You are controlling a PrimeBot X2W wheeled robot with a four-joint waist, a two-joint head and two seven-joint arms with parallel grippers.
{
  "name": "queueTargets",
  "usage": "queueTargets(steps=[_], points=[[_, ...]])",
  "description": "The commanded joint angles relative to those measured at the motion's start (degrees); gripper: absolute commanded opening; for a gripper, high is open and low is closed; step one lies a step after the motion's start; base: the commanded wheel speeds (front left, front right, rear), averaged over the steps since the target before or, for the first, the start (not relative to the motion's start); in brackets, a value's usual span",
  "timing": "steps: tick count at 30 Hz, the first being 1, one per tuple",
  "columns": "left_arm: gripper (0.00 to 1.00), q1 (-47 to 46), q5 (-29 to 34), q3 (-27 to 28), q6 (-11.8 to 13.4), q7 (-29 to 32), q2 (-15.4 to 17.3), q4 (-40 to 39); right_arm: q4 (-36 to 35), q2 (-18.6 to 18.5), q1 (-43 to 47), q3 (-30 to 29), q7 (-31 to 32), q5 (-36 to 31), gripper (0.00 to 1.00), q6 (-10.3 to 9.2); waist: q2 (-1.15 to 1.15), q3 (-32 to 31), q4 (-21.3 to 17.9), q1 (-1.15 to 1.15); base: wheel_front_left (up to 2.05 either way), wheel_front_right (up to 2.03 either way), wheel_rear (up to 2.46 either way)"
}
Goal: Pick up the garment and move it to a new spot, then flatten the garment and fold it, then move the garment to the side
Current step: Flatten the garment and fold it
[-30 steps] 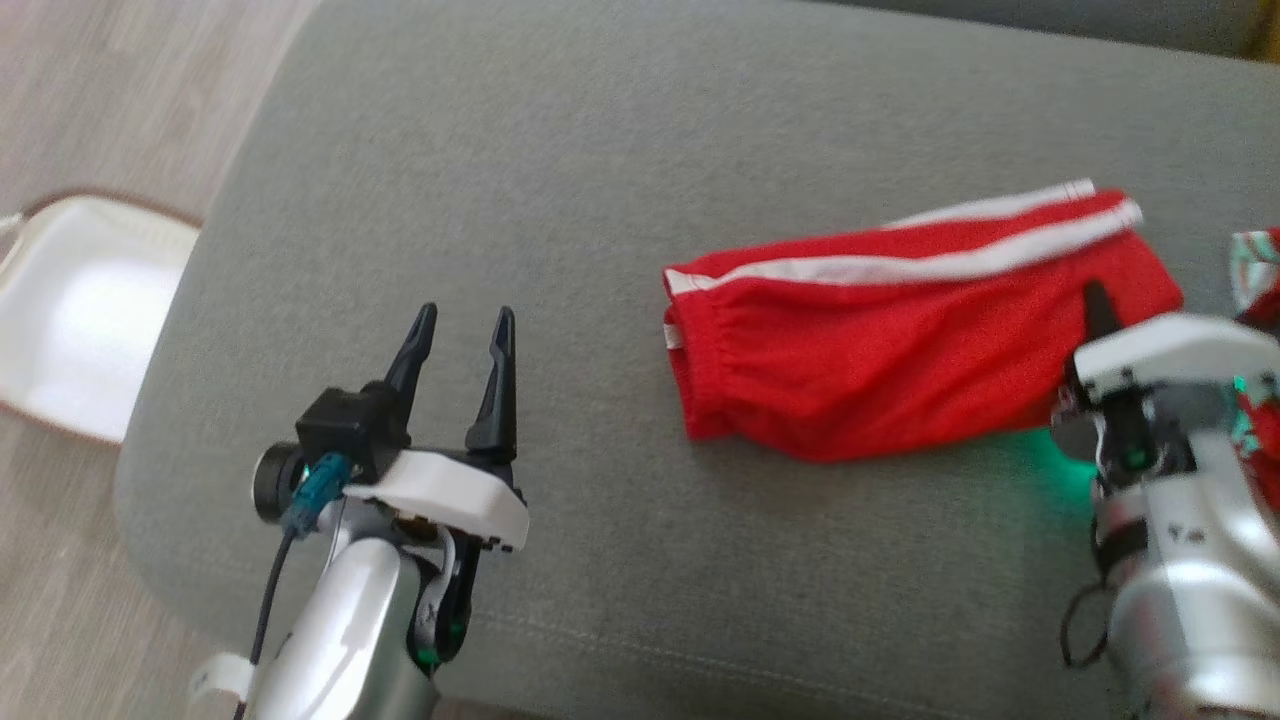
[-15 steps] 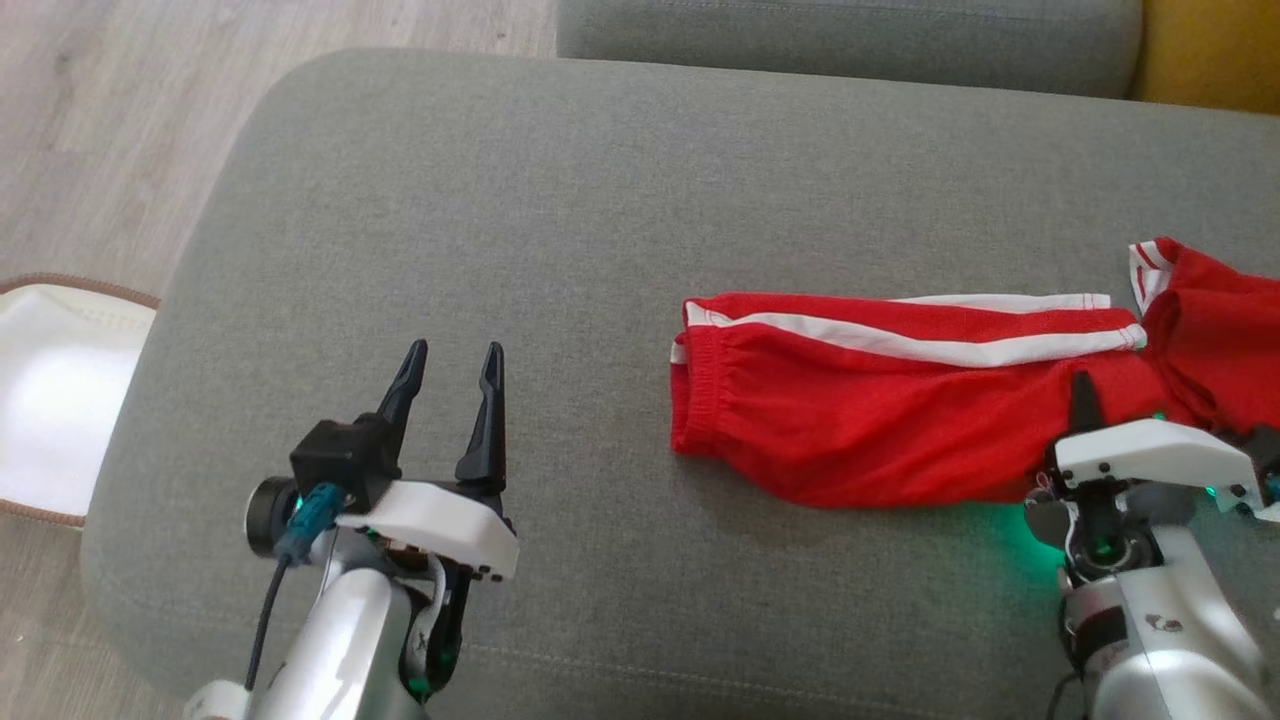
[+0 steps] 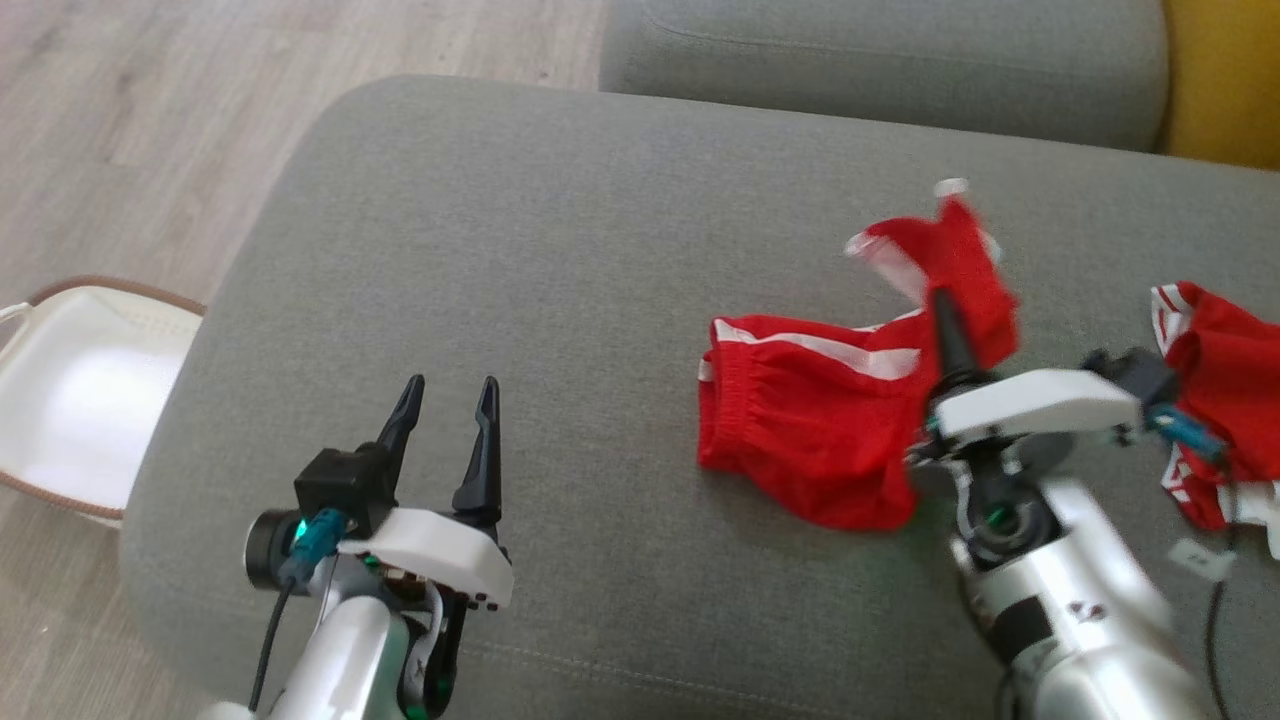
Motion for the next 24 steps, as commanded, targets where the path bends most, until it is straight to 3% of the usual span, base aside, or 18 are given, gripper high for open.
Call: queueTargets(steps=[1, 11, 17, 19, 24], points=[[1.0, -1.59, 0.22, 2.06, -0.21, -0.7, 0.51, -1.64, -2.53, 0.5, -0.37, 2.88, -0.68, 0.95, 0.0, 0.39, 0.0, -0.41, 0.57, 0.0, 0.0, 0.0, 0.0], [1.0, -0.3, 0.13, 2.08, -0.12, -0.7, 0.77, -1.42, -4.21, 0.5, 0.34, 16.99, -3.78, 7.3, 0.0, 0.39, 0.0, -1.98, 3.47, 0.0, 0.0, 0.0, 0.0], [1.0, 0.24, 0.04, 1.9, -0.01, -0.7, 0.86, -1.39, 0.3, 0.5, -1.08, 22.97, -5.96, 5.22, 0.02, 0.39, 0.0, -2.23, 4.13, 0.0, 0.0, 0.0, 0.0], [1.0, 0.24, 0.0, 1.86, 0.04, -0.7, 0.87, -1.41, 2.2, 0.5, -1.84, 24.94, -6.69, 3.79, 1.0, 0.39, 0.0, -2.2, 4.25, 0.0, 0.0, 0.0, 0.0], [1.0, 0.18, -0.08, 1.73, 0.2, -0.7, 0.87, -1.41, 4.54, 0.5, -2.81, 31.72, -6.51, 1.88, 1.0, 0.39, 0.0, -2.17, 4.36, 0.0, 0.0, 0.0, 0.0]])
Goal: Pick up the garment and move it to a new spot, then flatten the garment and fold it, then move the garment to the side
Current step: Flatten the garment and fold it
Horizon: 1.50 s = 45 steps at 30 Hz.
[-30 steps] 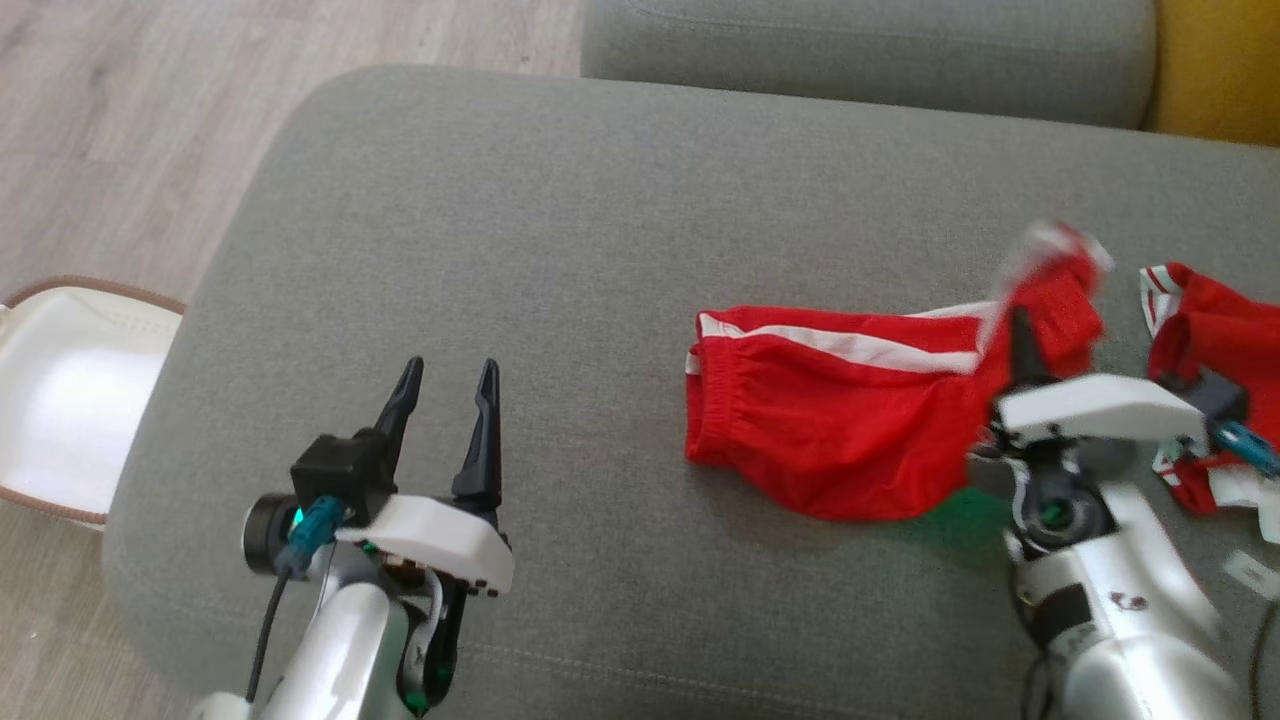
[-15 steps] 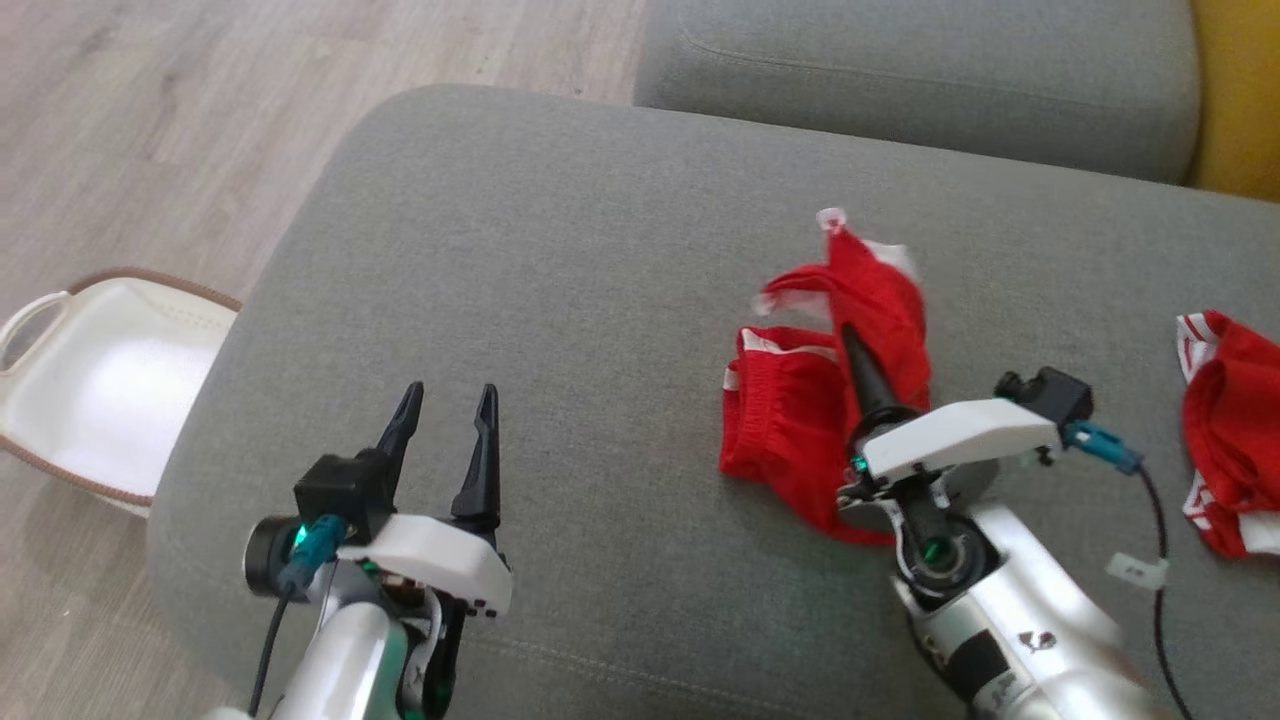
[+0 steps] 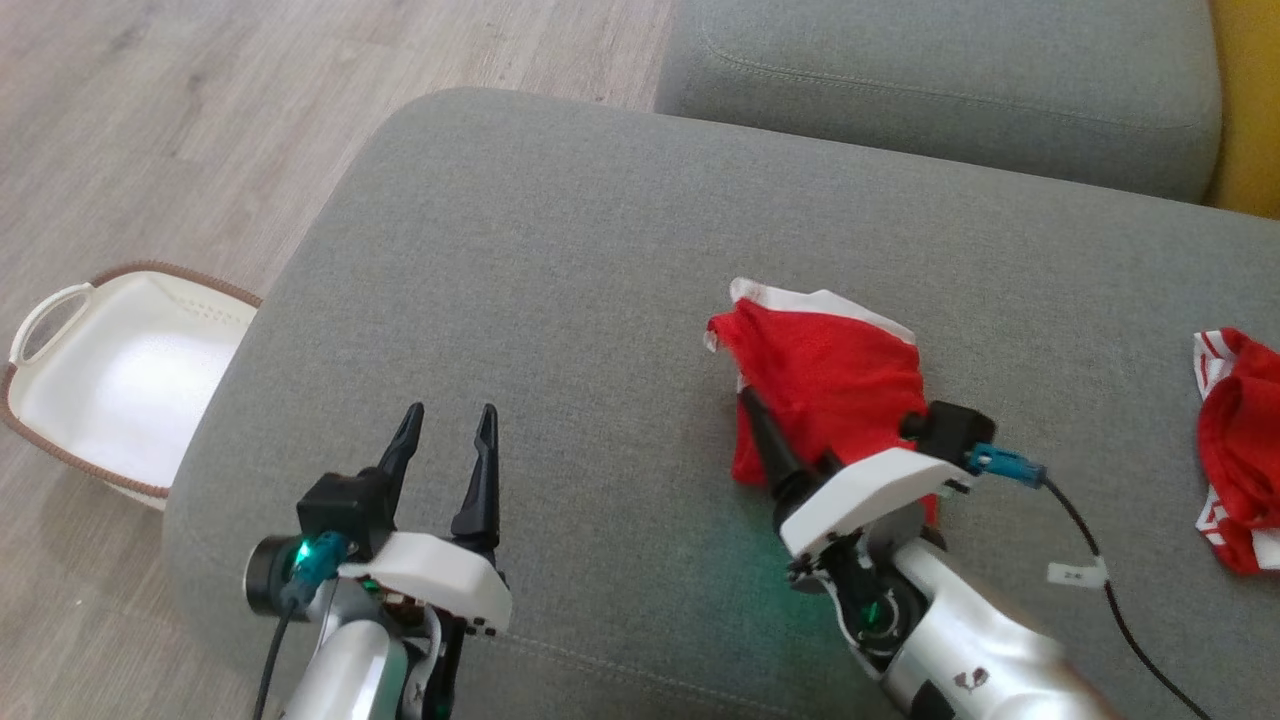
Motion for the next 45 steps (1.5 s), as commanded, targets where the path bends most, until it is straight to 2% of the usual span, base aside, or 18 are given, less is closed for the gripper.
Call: queueTargets(steps=[1, 7, 12, 18, 21, 25, 30, 35, 38, 42, 45], points=[[1.0, -2.08, -0.09, 1.73, 0.11, -0.7, 0.57, -1.65, -0.91, 0.63, -2.43, 2.99, -0.37, -0.34, 1.0, 0.39, 0.0, 0.02, 0.0, 0.0, 0.0, 0.0, 0.0], [1.0, -2.01, -0.27, 1.18, 0.11, -0.7, 0.52, -1.62, 0.73, 0.63, -3.06, 8.23, 0.21, 2.11, 1.0, 0.39, 0.0, 0.06, 0.08, 0.0, 0.0, 0.0, 0.0], [1.0, -2.01, -0.68, 0.89, 0.31, -0.7, 0.45, -1.8, 4.46, 0.63, -4.22, 13.69, 3.86, 6.07, 1.0, 0.39, 0.0, 0.46, -0.09, 0.0, 0.0, 0.0, 0.0], [1.0, -1.96, -0.98, 1.07, 0.62, -0.7, 0.41, -1.75, 5.89, 0.63, -6.35, 18.28, 1.78, 8.87, 1.0, 0.39, 0.0, 0.33, -1.27, 0.0, 0.0, 0.0, 0.0], [1.0, -2.2, -1.06, 1.5, 0.77, -0.7, 0.44, -2.2, 7.58, 0.63, -9.38, 19.49, -2.42, 6.7, 1.0, 0.39, 0.0, 0.17, -2.36, 0.0, 0.0, 0.0, 0.0], [1.0, -2.07, -1.19, 2.31, 0.91, -0.7, 0.45, -3.23, 10.58, 0.63, -12.67, 18.31, -4.44, 2.13, 1.0, 0.39, 0.0, -0.57, -4.33, 0.0, 0.0, 0.0, 0.0], [1.0, -1.76, -1.61, 3.69, 0.96, -0.7, 0.39, -5.9, 10.53, -2.29, -15.71, 7.02, -4.57, -10.85, 1.0, 0.39, 0.0, -1.22, -7.21, 0.0, 0.0, 0.0, 0.0], [1.0, -1.61, -1.71, 4.5, 0.84, -0.7, 0.3, -8.34, 4.58, -5.37, -10.89, -7.79, -4.59, -27.81, 1.0, 0.39, 0.0, -1.47, -9.59, 0.0, 0.0, 0.0, 0.0], [1.0, -1.48, -1.66, 4.8, 0.76, -0.7, 0.25, -9.13, -0.16, -5.24, -5.65, -16.55, -4.59, -37.22, 1.0, 0.39, 0.0, -1.49, -10.61, 0.0, 0.0, 0.0, 0.0], [1.0, -0.98, -1.82, 5.12, 0.55, -0.7, 0.21, -9.55, -6.81, -3.0, 2.12, -26.62, -4.59, -47.59, 1.0, 0.39, 0.0, -1.51, -11.78, 0.0, 0.0, 0.0, 0.0], [1.0, -0.43, -2.51, 5.23, 0.22, -0.7, 0.18, -9.8, -11.8, -1.16, 7.34, -31.15, -4.59, -54.21, 1.0, 0.39, 0.0, -1.33, -12.7, 0.0, 0.0, 0.0, 0.0]])
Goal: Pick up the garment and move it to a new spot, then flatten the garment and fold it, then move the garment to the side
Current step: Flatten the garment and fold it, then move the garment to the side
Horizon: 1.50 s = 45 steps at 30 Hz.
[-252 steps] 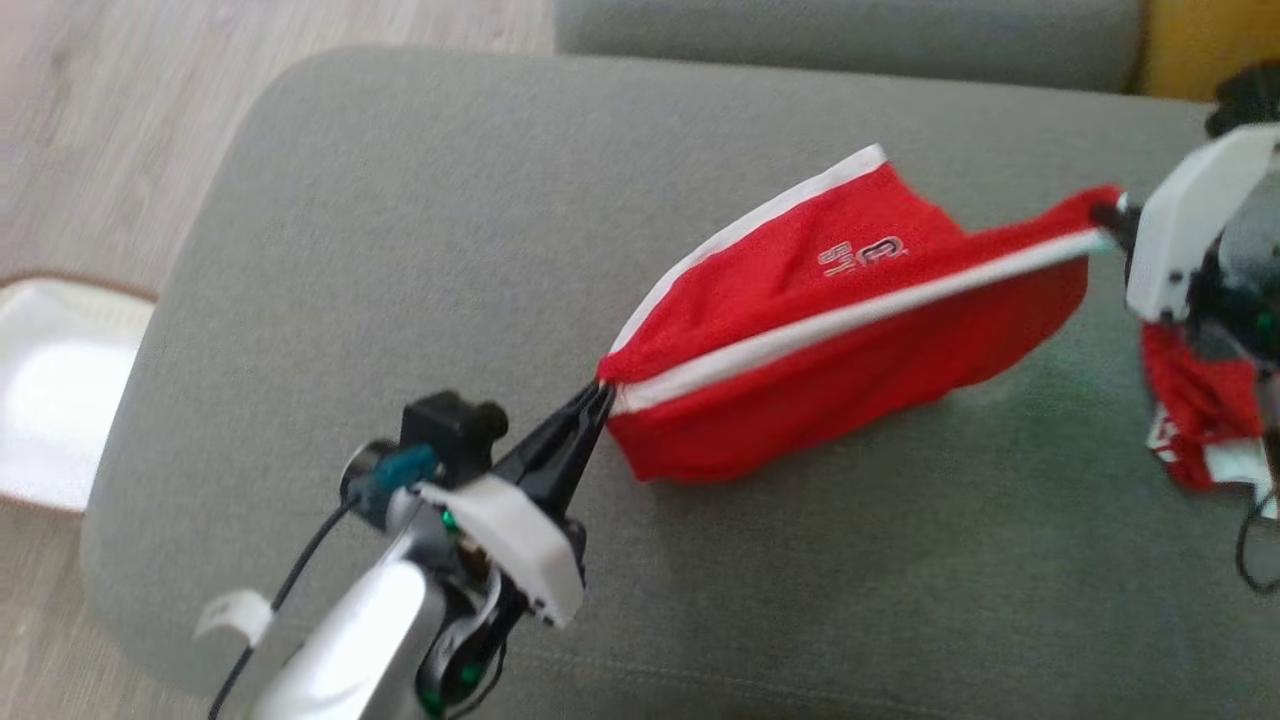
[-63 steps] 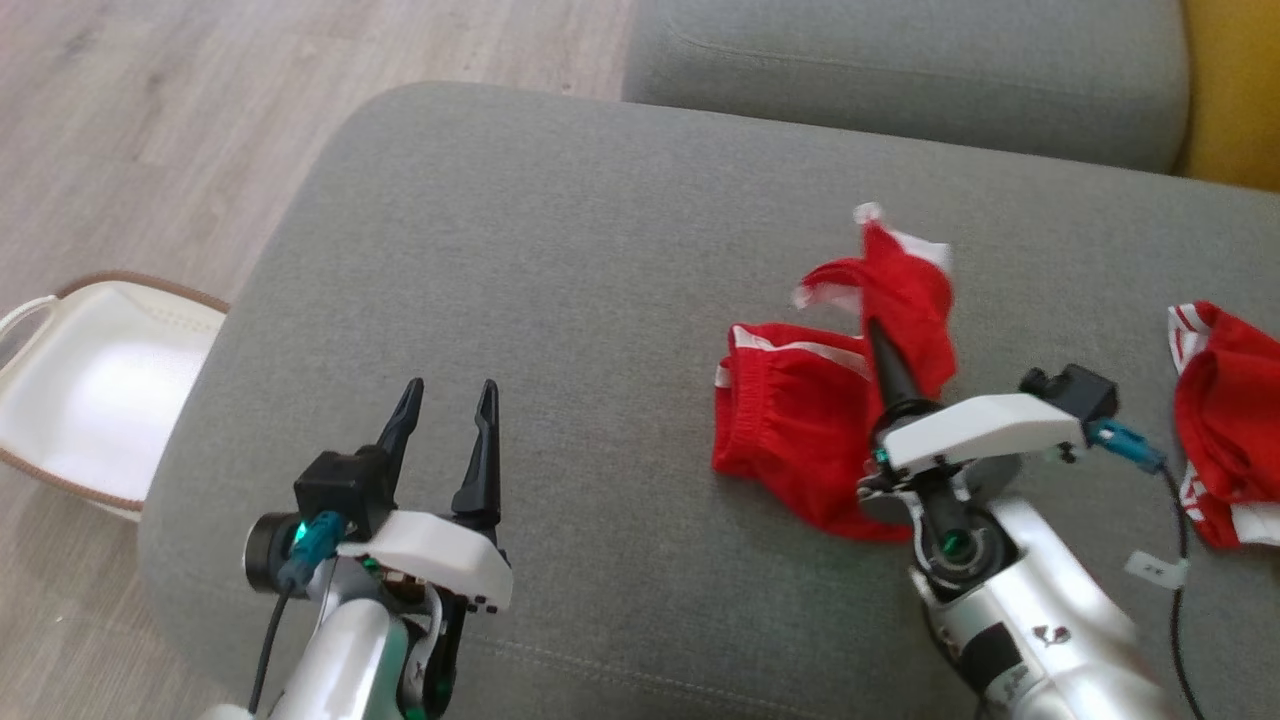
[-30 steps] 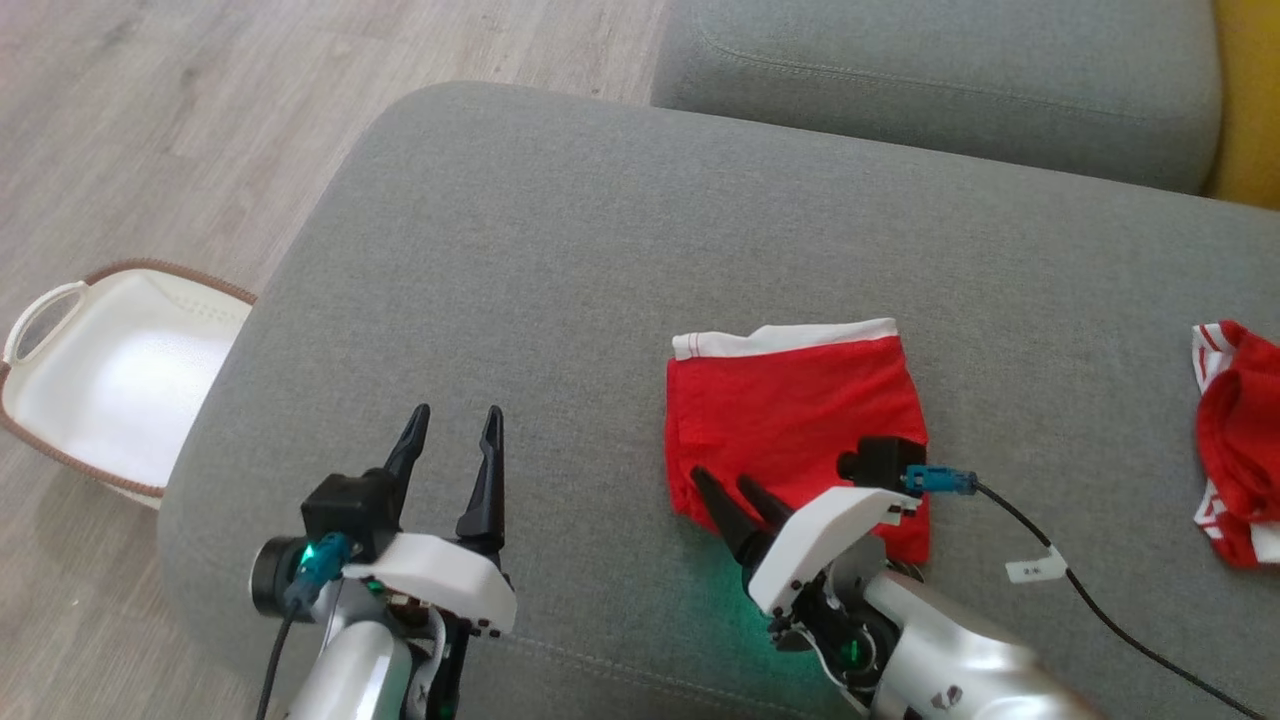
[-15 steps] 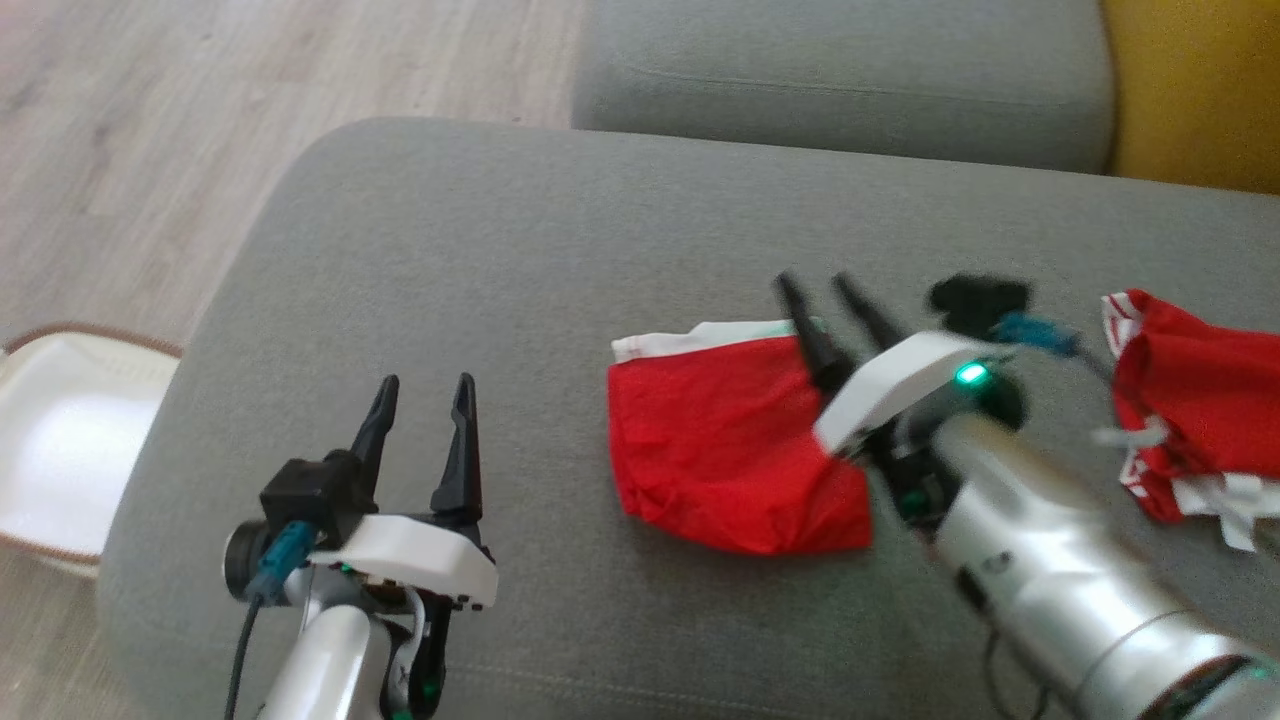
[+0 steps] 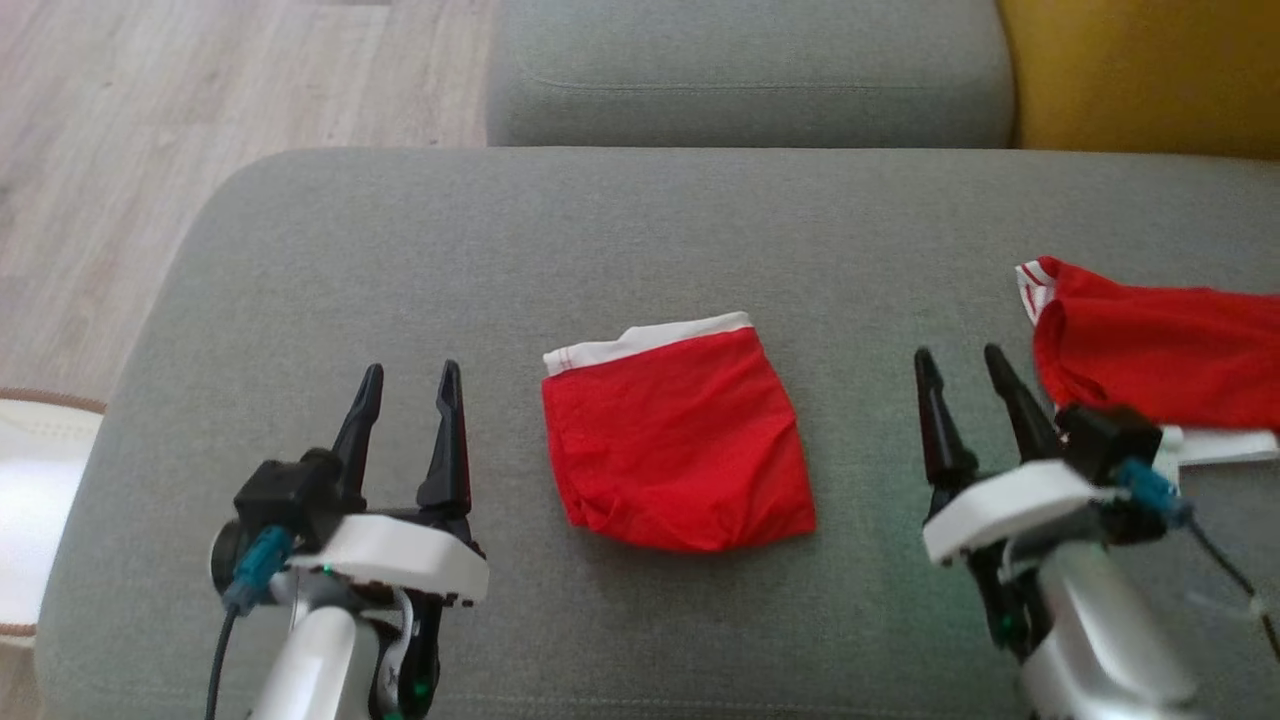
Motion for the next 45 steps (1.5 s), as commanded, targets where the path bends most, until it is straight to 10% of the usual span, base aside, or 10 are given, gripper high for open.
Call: queueTargets(steps=[1, 21, 22, 32, 45], points=[[1.0, -0.98, -1.1, 1.92, -0.3, -0.7, 0.27, -2.41, -5.0, 1.67, 1.23, -0.88, -0.63, -4.26, 1.0, 0.39, 0.0, 0.27, -0.82, 0.0, 0.0, 0.0, 0.0], [1.0, 0.27, -0.5, 1.13, -0.67, -0.7, 0.25, -3.97, -16.92, 2.95, 10.06, -4.48, 1.69, -6.54, 1.0, 0.39, 0.0, 1.74, -1.12, 0.0, 0.0, 0.0, 0.0], [1.0, 0.16, -0.5, 0.97, -0.69, -0.7, 0.25, -3.94, -17.17, 2.95, 9.88, -4.18, 1.78, -6.72, 0.02, 0.39, 0.0, 1.95, -0.83, 0.0, 0.0, 0.0, 0.0], [1.0, -2.58, -1.11, -1.09, -0.44, -0.7, 0.25, -3.88, -16.98, 2.96, 3.55, 3.97, 3.29, -7.69, 0.0, 0.39, 0.0, 6.92, 5.24, 0.0, 0.0, 0.0, 0.0], [1.0, -6.55, -2.59, -3.96, 0.08, -0.7, 0.25, -3.53, 1.4, 2.96, -11.19, 10.27, 4.15, -7.94, 0.0, 0.39, 0.0, 14.83, 13.73, 0.0, 0.0, 0.0, 0.0]])
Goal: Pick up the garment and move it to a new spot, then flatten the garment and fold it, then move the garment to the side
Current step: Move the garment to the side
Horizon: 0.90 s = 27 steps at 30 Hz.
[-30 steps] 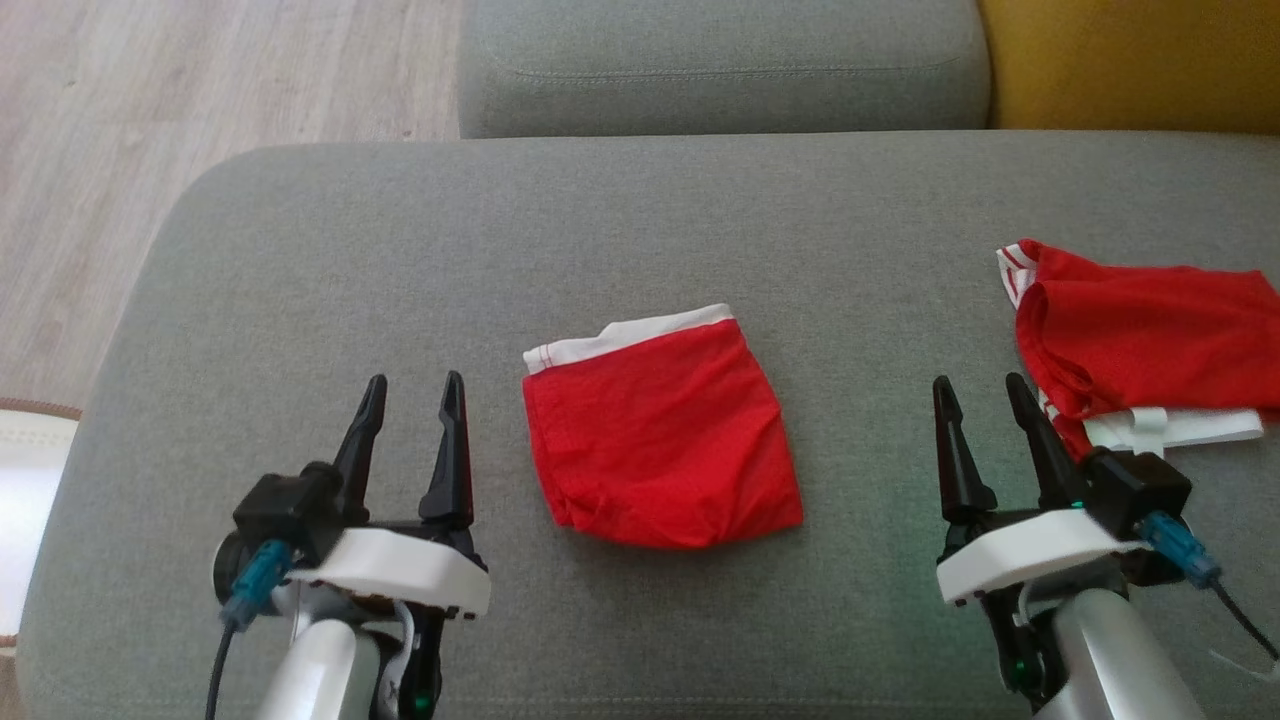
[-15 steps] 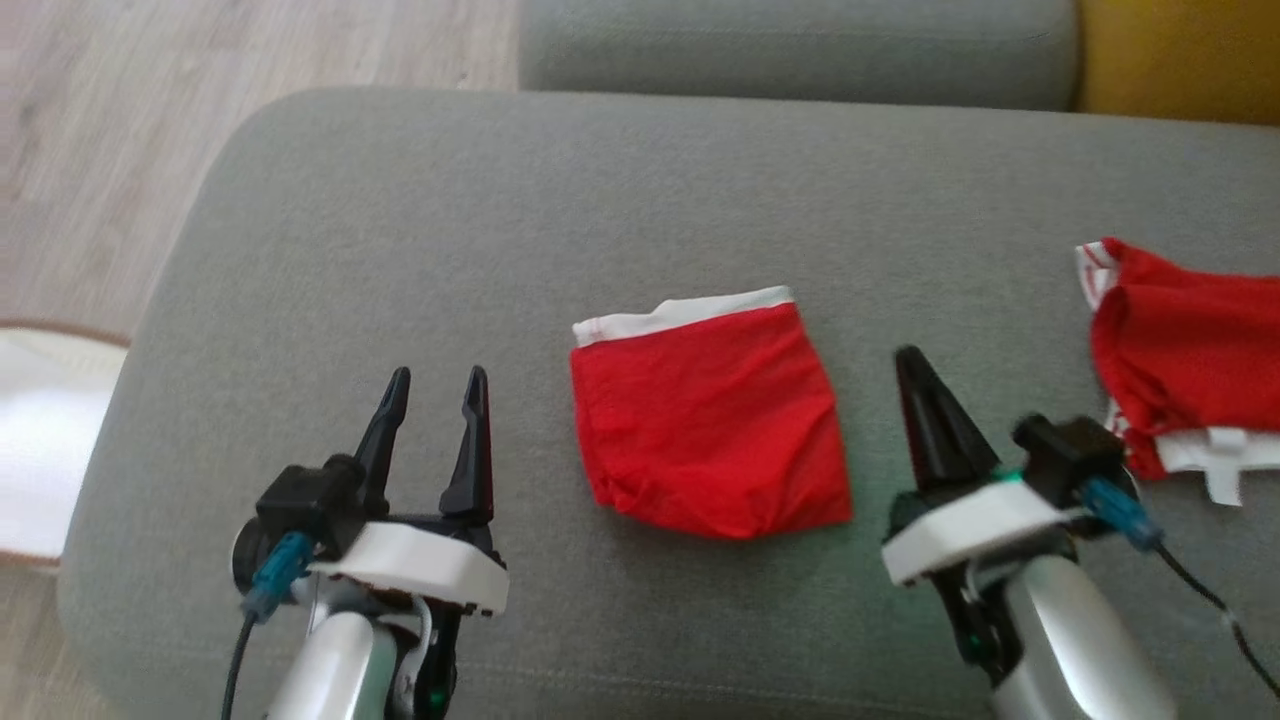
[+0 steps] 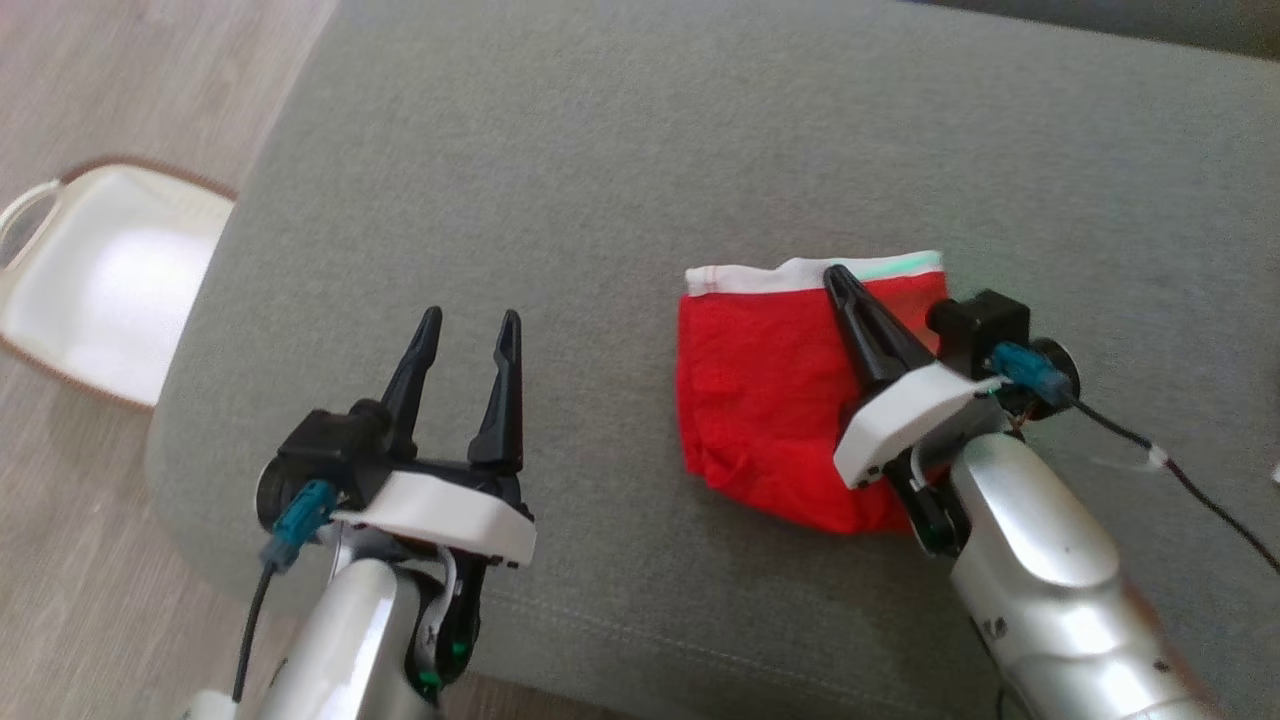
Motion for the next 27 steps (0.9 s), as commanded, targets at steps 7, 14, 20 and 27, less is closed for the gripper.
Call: queueTargets(steps=[7, 14, 20, 27], points=[[1.0, -3.5, -1.25, 0.28, 0.65, -0.7, 0.34, -1.7, 9.1, 0.56, -5.53, 2.53, -0.15, -1.77, 0.0, 0.39, 0.0, 3.08, 3.21, 0.0, 0.0, 0.0, 0.0], [1.0, -3.94, -1.14, 0.43, 1.03, -0.7, 0.34, -1.14, 13.12, 0.56, -6.98, 3.52, -2.95, 0.15, 0.0, 0.39, 0.0, 2.22, 2.44, 0.0, 0.0, 0.0, 0.0], [1.0, -3.0, -0.35, 2.01, 0.83, -0.7, 0.34, -1.01, 9.57, 0.57, -6.57, 4.9, -4.57, 6.22, 0.0, 0.39, 0.0, -0.83, -1.14, 0.0, 0.0, 0.0, 0.0], [1.0, -1.27, 0.51, 3.97, 0.34, -0.7, 0.34, -1.79, 0.57, 0.57, -1.8, 0.85, -4.82, 5.9, 0.0, 0.39, 0.0, -5.39, -6.83, 0.0, 0.0, 0.0, 0.0]])
